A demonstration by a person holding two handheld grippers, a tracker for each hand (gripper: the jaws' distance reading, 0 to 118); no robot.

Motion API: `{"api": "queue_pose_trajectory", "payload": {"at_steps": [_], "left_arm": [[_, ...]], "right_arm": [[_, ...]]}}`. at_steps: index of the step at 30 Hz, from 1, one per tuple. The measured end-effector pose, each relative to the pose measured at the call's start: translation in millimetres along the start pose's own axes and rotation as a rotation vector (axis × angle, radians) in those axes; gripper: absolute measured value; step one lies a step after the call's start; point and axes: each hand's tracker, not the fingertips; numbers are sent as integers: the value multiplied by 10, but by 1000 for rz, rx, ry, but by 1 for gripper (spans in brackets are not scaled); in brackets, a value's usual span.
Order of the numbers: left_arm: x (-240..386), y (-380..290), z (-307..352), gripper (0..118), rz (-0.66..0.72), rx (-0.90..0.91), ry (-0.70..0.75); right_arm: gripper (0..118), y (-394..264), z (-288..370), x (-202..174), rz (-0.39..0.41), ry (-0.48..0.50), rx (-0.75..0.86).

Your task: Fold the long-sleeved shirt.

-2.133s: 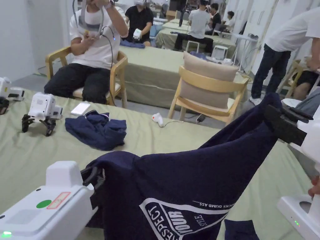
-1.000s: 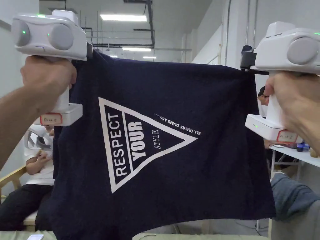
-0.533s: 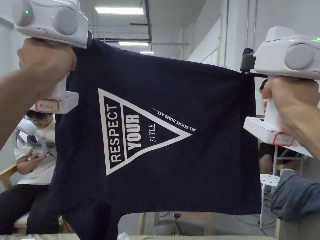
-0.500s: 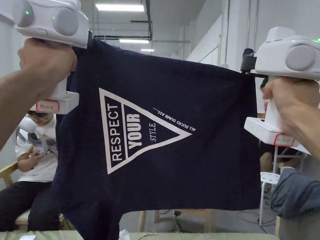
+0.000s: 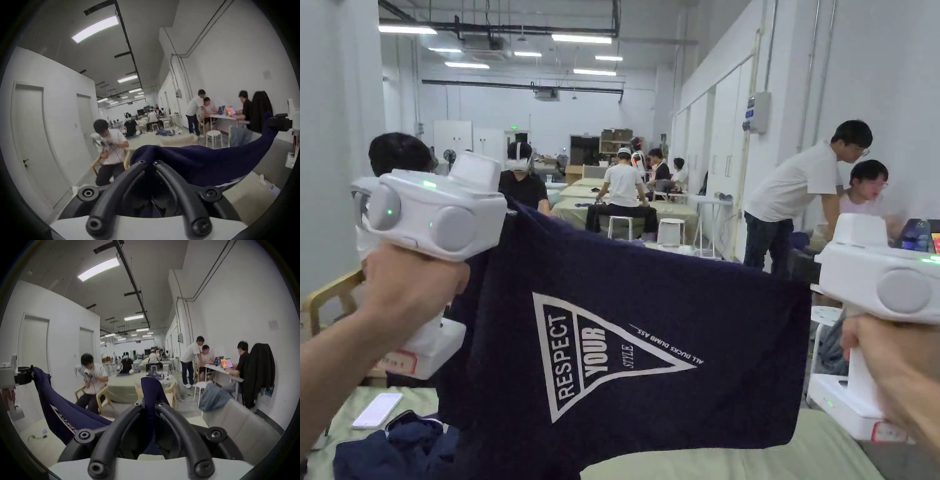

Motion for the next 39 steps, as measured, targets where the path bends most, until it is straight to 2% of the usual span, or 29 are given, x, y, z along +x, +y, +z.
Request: {"api": "queue_pose_trajectory", "payload": {"at_steps": [5, 8, 9, 10, 12, 13, 15, 17, 19, 20, 23, 24, 25, 27, 29, 33, 36, 37, 38, 39], "left_arm": [[228, -1049, 585, 4, 52, -104, -78], [350, -1610, 977, 4, 80, -169, -147], [393, -1760, 1099, 4, 45, -203, -167], [430, -1933, 1293, 4, 44, -186, -143], [469, -2208, 1617, 4, 72, -236, -217], [469, -2351, 1816, 4, 87, -234, -190], [510, -2632, 2136, 4, 101, -300, -244], [537, -2912, 2502, 4, 111, -365, -279], [550, -3192, 2822, 4, 135, -452, -291], [562, -3344, 2959, 4, 148, -508, -302], [561, -3767, 3279, 4, 199, -655, -323], [577, -3899, 3366, 4, 182, -697, -334], [593, -4039, 3413, 4, 169, -748, -335], [634, -4230, 3455, 4, 150, -849, -346], [706, -4374, 3531, 4, 108, -899, -384], [825, -4539, 3584, 4, 37, -964, -388], [838, -4644, 3541, 4, 83, -1002, -411], [857, -4673, 3503, 9, 106, -1001, -408], [873, -4696, 3471, 31, 111, -997, -390], [875, -4694, 3452, 66, 106, -991, -363]], "right_arm": [[7, -948, 599, 199, -72, 12, -102], [7, -1477, 929, 352, -74, 5, -172], [7, -1641, 1085, 379, -79, 0, -182], [7, -1816, 1251, 400, -84, 3, -204], [7, -2093, 1605, 396, -60, 16, -228], [7, -2232, 1786, 379, -35, 10, -261], [7, -2500, 2154, 329, -8, 29, -280], [7, -2793, 2479, 254, 56, 13, -380], [7, -3113, 2752, 226, 38, 49, -439], [7, -3277, 2870, 203, -6, 22, -507], [7, -3725, 3184, 147, -2, 24, -653], [7, -3848, 3247, 142, 6, 14, -692], [7, -3993, 3320, 149, -23, -12, -752], [7, -4179, 3367, 159, -57, 6, -820], [7, -4351, 3362, 154, -43, -51, -924], [7, -4541, 3352, 159, -42, -80, -1008], [9, -4635, 3340, 205, -49, -109, -1013], [14, -4675, 3330, 216, -60, -108, -1033], [37, -4694, 3326, 208, -56, -110, -1047], [71, -4656, 3303, 211, -55, -125, -1044]]}}
